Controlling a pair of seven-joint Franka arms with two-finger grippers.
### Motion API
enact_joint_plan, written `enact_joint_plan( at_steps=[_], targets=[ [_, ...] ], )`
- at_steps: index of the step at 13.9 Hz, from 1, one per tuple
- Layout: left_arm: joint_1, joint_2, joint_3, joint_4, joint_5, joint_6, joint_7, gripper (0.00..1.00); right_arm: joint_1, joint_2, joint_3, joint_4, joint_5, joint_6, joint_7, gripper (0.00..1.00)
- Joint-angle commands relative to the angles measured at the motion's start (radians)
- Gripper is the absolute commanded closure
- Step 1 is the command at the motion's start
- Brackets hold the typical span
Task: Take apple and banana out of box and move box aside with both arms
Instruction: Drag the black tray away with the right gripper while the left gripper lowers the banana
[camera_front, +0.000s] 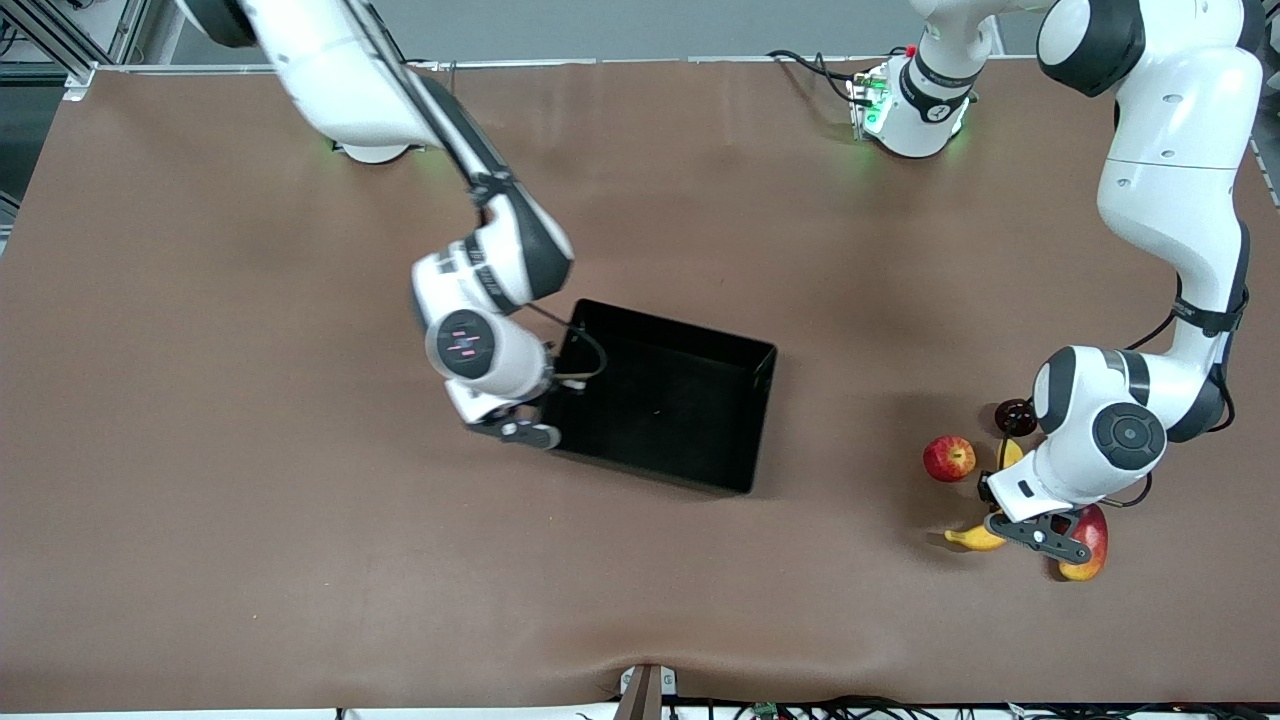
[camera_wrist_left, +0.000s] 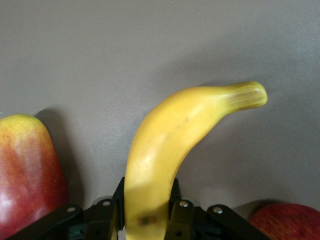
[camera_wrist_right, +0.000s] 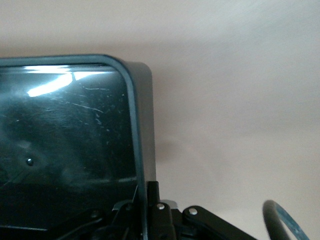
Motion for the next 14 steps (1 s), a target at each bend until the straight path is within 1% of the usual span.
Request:
enact_joint_plan(
  at_steps=[1,4,5,8,12,13,14],
  targets=[
    [0.047,0.032,-0.006,0.026,0.005,0.044,0.102,1.00,-0.124,-0.135,0.016,-0.027,0.005,-0.120,-0.095,1.00],
    [0.045,0.034,-0.006,0.026,-0.004,0.048,0.099,1.00,-0.283,-0.177,0.015,-0.040,0.002,-0.189,-0.271,1.00],
    [0.045,0.034,-0.006,0.026,-0.004,0.048,0.090,1.00,-0.343,-0.178,0.013,-0.040,-0.013,-0.204,-0.340,1.00],
    [0.042,0.032,-0.006,0.024,-0.001,0.048,0.041,1.00,-0.493,-0.182,0.013,-0.041,-0.100,-0.241,-0.550,1.00],
    [0.041,0.048,-0.007,0.024,-0.001,0.048,0.035,1.00,-0.693,-0.174,0.013,-0.076,-0.151,-0.244,-0.817,1.00],
    [0.038,0.046,-0.009,0.024,0.000,0.048,0.035,0.69,-0.733,-0.172,0.013,-0.090,-0.160,-0.232,-0.868,1.00],
    [0.039,0.043,-0.015,0.024,0.002,0.048,0.041,0.01,-0.765,-0.171,0.013,-0.096,-0.186,-0.226,-0.897,1.00]
  ],
)
